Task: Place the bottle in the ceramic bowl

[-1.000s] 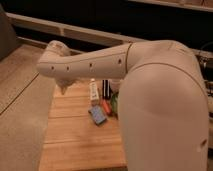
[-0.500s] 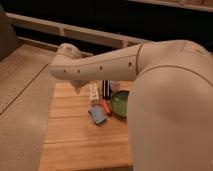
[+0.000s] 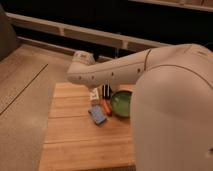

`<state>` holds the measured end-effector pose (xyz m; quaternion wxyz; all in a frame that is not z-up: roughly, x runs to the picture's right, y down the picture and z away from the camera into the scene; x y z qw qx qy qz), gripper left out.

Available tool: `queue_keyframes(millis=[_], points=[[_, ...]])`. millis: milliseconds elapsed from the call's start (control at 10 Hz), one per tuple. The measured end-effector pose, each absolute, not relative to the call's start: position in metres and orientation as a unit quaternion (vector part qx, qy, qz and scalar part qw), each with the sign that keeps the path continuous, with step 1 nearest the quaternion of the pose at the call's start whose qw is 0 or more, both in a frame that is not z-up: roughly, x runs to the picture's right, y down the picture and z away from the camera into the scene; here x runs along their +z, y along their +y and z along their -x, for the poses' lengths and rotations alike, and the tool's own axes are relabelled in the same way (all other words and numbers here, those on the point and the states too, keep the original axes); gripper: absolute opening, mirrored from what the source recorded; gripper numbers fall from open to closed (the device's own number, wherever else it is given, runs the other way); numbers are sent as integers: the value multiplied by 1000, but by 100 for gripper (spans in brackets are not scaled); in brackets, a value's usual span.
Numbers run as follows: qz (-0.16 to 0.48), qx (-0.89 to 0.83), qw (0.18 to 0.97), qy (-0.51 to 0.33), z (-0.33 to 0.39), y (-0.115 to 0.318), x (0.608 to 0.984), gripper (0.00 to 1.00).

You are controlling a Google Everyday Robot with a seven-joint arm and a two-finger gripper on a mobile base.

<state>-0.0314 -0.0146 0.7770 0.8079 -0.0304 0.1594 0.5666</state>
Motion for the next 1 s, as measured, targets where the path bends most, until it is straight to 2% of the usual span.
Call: queue_keyframes(millis=[600,800,1000], points=[[32,594,788,158,22,-14,777,65],[36,625,761,168,-3,-9,791,65],[54,620,765,165,3,-3,812,65]])
